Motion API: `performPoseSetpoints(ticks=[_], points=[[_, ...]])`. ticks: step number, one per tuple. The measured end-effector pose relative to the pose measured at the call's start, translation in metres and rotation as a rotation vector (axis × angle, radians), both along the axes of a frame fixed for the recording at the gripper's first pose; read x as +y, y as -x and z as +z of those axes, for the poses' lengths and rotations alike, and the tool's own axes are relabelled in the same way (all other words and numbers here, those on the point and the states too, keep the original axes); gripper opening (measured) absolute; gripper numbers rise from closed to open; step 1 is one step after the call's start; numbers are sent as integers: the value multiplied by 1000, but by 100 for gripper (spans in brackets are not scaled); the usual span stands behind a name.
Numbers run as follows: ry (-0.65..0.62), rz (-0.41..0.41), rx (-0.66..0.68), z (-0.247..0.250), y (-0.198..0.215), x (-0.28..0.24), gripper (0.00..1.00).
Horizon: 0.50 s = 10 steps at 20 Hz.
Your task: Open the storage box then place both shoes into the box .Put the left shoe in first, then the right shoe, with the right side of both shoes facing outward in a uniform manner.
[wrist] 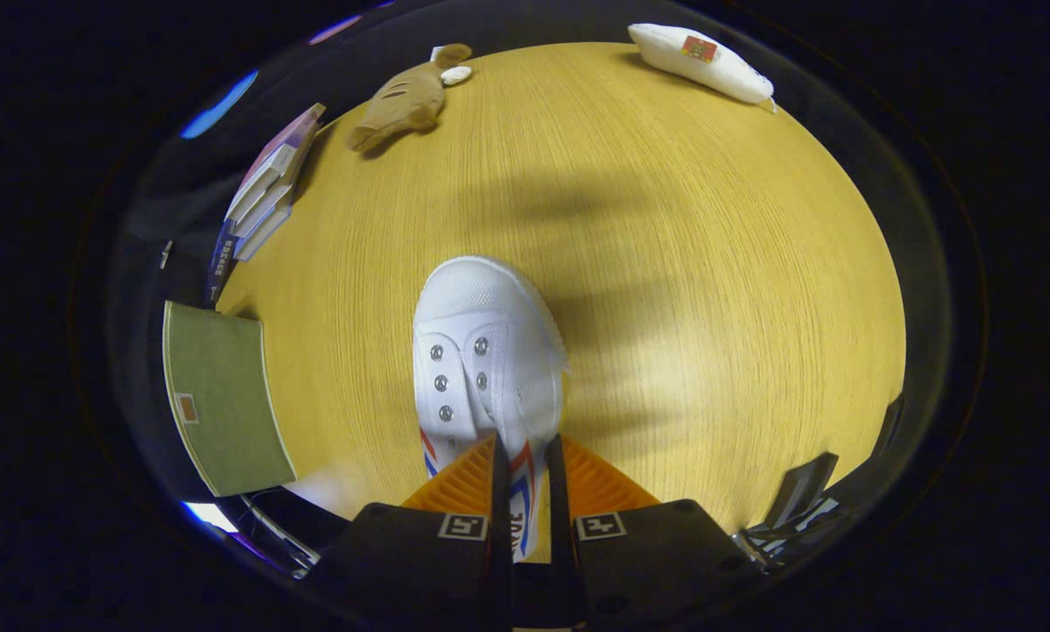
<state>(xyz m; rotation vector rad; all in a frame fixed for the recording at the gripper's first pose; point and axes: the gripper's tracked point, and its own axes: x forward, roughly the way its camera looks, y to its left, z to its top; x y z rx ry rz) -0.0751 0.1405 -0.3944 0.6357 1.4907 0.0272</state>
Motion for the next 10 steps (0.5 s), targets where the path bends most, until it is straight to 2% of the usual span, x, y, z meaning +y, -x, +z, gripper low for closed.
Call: performPoseSetpoints(ticks=[4, 7, 10], points=[[-68, -23, -8, 33, 11, 6, 21], [-148, -50, -53, 74, -6, 33, 21], [-202, -25, -126, 124, -27, 68, 21]])
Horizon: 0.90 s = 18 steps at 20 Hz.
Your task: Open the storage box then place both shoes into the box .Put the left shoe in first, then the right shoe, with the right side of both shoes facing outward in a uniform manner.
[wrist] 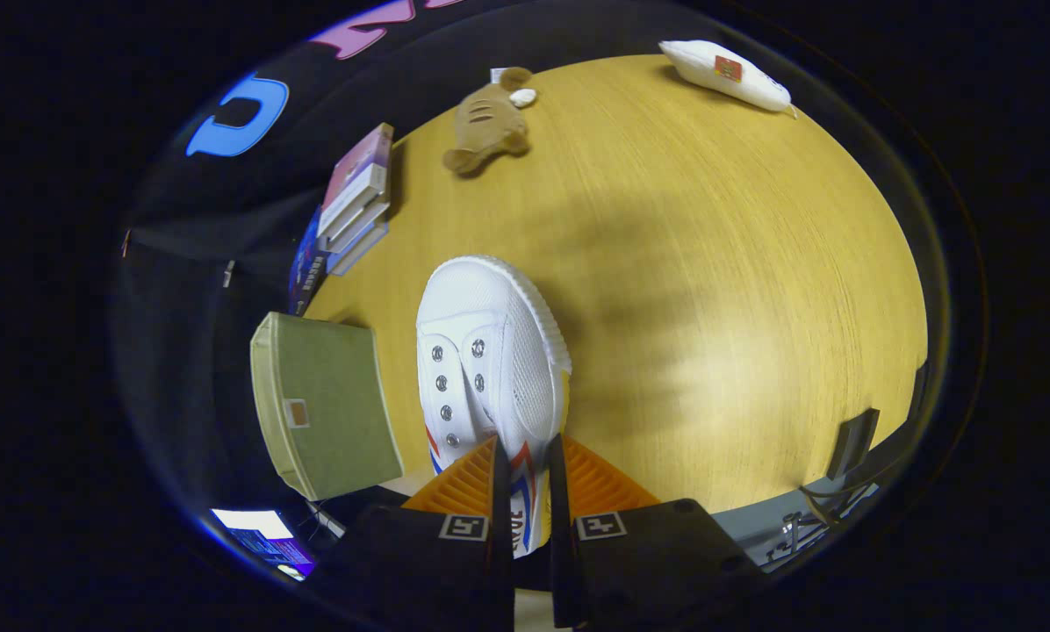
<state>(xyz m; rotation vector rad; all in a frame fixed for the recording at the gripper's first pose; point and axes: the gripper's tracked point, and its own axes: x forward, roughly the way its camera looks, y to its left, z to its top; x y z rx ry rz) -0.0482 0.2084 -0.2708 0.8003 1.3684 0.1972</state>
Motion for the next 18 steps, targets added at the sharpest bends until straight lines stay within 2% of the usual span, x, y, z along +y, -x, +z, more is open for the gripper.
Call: performPoseSetpoints(ticks=[4, 9, 18], points=[[-83, 31, -92, 67, -23, 60, 21], [-194, 95, -111, 123, -33, 140, 21], [-221, 151, -113, 147, -52, 237, 21]])
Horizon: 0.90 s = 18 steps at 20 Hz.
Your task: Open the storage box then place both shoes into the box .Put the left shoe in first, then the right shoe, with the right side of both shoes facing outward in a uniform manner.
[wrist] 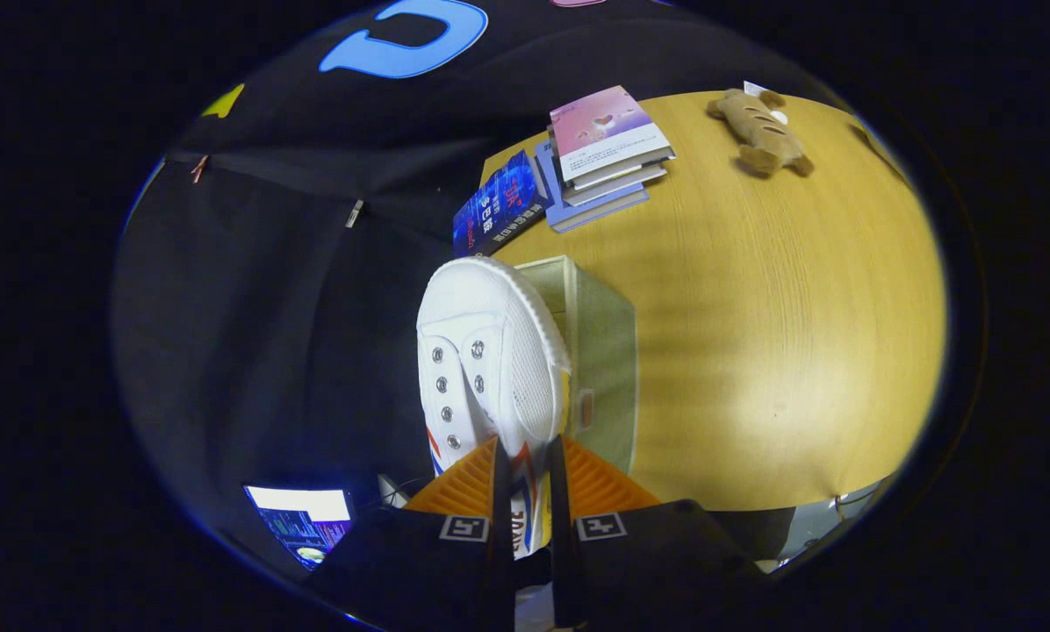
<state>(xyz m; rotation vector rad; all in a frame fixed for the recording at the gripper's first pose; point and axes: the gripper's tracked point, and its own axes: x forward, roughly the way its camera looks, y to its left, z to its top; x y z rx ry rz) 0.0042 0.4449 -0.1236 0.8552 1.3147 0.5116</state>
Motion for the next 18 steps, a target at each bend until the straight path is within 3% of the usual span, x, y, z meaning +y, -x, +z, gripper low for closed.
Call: performPoseSetpoints(ticks=[6, 8, 11, 18], points=[[91, 19, -20, -35, -21, 25, 21], [50, 7, -11, -30, -25, 36, 40], [58, -7, -38, -25, -33, 28, 98], [90, -48, -54, -32, -39, -4, 99]])
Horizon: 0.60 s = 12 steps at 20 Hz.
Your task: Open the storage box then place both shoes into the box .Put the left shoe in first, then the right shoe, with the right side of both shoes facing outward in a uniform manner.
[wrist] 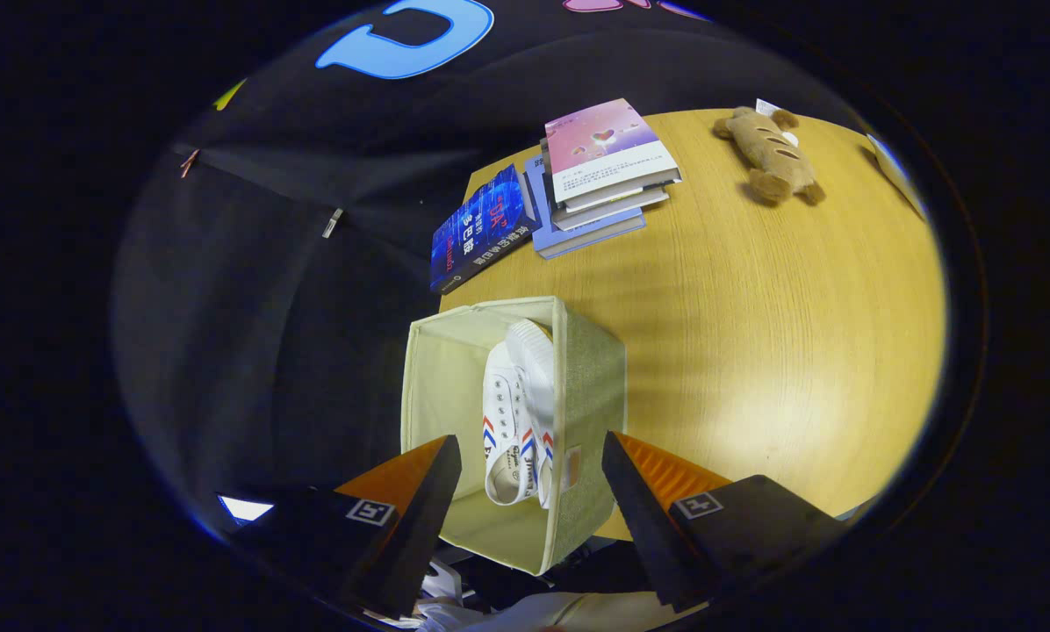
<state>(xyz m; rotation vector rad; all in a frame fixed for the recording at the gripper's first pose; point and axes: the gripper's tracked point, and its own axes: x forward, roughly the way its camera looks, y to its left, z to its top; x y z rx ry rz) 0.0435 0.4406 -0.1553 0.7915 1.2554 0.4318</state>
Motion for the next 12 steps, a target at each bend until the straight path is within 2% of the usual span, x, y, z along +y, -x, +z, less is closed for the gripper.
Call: performPoseSetpoints(ticks=[4, 7, 12], points=[[14, -50, -56, 4, -5, -27, 99], [36, -139, -130, 10, -17, -63, 99], [183, -248, -271, 14, -27, -155, 99]])
